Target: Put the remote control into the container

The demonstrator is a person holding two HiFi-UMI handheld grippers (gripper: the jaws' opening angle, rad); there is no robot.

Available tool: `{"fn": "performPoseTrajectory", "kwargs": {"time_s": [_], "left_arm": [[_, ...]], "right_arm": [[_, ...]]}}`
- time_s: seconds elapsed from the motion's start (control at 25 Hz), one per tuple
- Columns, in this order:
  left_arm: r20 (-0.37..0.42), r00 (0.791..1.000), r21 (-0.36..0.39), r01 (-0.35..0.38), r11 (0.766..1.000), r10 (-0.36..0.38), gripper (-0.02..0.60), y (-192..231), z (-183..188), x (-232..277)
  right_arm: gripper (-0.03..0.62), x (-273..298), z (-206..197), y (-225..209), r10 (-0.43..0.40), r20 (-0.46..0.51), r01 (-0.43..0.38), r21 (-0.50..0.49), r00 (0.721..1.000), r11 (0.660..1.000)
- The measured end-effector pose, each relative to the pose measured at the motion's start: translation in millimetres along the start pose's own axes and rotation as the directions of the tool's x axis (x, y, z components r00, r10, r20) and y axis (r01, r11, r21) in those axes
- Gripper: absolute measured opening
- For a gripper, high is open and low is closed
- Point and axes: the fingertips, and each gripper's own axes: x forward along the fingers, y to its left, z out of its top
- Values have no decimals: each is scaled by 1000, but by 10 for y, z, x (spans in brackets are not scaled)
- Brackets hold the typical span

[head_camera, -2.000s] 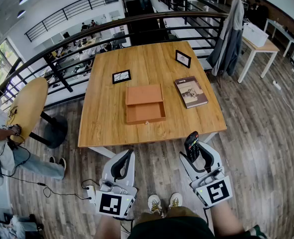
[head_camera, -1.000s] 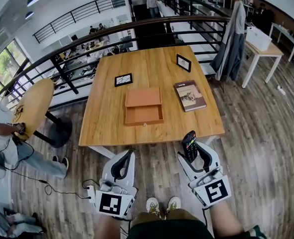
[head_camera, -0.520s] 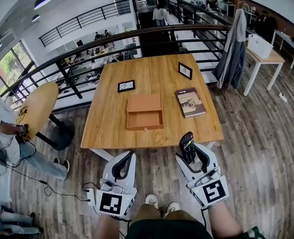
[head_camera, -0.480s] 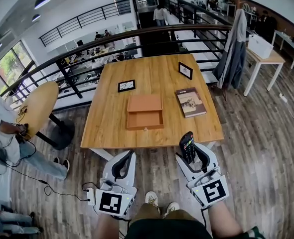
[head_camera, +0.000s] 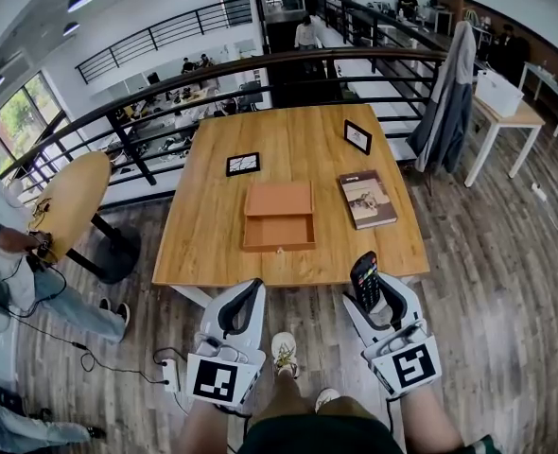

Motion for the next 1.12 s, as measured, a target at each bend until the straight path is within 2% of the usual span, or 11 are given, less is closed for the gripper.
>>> {"fn": "performPoseTrajectory", "kwargs": {"time_s": [0.64, 1.12], "left_arm": [[-8, 1000, -46, 11, 999, -11, 2, 792, -364, 560], [-37, 999, -85, 35, 996, -38, 2, 1298, -732, 1158]], "right_arm": [[224, 923, -194, -84, -11, -53, 9, -30, 999, 999], [224, 1657, -421, -302, -13, -97, 11, -21, 995, 1000]]}}
